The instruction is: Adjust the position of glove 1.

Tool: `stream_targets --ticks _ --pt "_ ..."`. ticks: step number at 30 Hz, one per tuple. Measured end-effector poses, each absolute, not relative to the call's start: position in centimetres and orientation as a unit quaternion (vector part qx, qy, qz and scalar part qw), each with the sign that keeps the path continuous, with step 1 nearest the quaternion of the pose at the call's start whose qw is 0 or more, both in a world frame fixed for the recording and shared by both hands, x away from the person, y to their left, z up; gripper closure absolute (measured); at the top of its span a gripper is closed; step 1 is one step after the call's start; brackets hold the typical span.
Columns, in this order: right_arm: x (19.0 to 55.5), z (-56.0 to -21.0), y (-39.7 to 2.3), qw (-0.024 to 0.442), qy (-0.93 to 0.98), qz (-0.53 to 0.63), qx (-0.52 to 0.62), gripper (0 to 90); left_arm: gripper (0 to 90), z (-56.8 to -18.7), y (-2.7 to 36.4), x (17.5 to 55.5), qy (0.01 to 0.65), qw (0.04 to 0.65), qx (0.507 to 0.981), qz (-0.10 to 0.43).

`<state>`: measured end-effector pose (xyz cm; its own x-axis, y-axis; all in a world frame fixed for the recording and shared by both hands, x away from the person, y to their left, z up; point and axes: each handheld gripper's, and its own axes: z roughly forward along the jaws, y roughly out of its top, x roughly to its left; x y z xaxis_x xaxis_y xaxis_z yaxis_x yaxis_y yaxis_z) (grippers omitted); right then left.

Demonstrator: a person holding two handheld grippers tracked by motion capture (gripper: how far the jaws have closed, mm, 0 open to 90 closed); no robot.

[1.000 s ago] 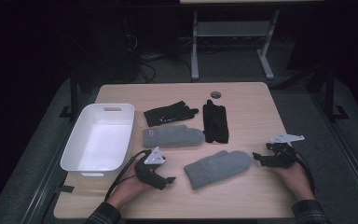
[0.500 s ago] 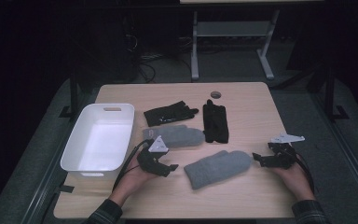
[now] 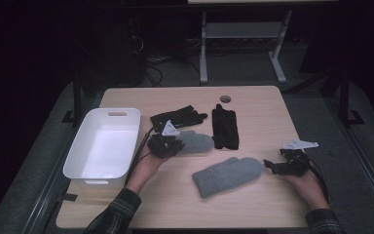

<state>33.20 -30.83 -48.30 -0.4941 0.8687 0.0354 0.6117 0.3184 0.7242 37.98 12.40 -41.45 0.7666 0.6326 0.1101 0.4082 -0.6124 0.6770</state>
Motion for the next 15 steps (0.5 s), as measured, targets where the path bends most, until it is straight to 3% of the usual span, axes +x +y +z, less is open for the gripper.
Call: stream_targets --ticks 7,15 --pt "33.2 -48.3 -30.8 0.185 0.791 0.349 0.467 16.3 89.2 -42.0 13.1 40.4 0.346 0.301 0.866 0.201" --pt "33.2 -48.3 -30.8 0.185 0.791 0.349 0.468 16.4 89.4 -44.1 12.6 41.2 0.369 0.254 0.876 0.179"
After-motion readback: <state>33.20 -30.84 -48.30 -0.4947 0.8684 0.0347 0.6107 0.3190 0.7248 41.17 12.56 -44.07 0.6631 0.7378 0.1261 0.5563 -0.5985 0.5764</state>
